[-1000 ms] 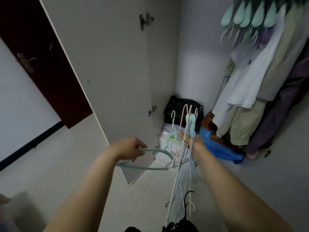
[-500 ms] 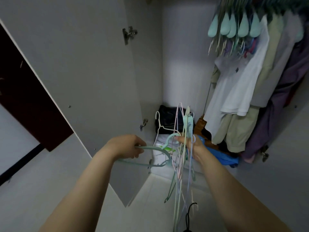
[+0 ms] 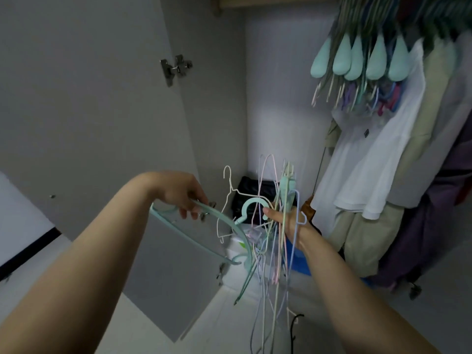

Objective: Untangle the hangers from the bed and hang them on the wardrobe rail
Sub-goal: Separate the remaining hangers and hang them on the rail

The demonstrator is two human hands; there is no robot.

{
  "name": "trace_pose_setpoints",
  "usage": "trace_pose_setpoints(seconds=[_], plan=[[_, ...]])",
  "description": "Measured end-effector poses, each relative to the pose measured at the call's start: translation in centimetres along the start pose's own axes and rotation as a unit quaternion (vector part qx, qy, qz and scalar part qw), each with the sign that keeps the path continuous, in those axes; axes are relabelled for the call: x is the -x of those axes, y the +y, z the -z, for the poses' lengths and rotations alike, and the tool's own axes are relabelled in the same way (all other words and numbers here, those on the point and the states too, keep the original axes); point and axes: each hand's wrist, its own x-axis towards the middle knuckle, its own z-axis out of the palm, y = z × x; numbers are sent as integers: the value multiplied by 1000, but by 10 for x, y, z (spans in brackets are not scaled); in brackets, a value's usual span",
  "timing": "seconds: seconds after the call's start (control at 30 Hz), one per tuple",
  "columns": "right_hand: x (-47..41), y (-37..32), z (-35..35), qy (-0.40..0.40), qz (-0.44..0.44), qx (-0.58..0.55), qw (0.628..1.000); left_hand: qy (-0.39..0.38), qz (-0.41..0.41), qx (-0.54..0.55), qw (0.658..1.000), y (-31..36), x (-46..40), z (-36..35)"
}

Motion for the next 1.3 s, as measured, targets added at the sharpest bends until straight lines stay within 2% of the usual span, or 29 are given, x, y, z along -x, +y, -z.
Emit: trace_pose_setpoints(seconds=[0.13,0.33,0.5,0.6,0.67,0.73,0.83,0.93,1.17,1.3], plan=[[-29,-20,28,-3,37,53,998,-23,-8,17,1000,25,-20,26],[-61,-39,62,-24,62,91,994,17,23,18,999,43,-51,32],[-89,-37,80,58,46,45,996,67,104,43,991,35,-51,44],[-107,-34,86,112,13,23,993,142,159,26,977,22,-42,60],[-115,-34,87,139,-9,9,990,220,167,42,960,19,-45,72],[-121,-39,85,157,-21,-6,987,319,161,68,931,23,-54,85],[-124,-61,84,178,-19,-64,982,463,132,125,867,41,-77,109],[-121,-89,85,187,-2,-126,974,529,85,159,829,65,-103,145],[-119,-125,82,221,13,-153,963,500,-32,164,850,130,-157,218],[-118,-124,84,242,20,-133,961,471,-34,151,869,148,-185,251]])
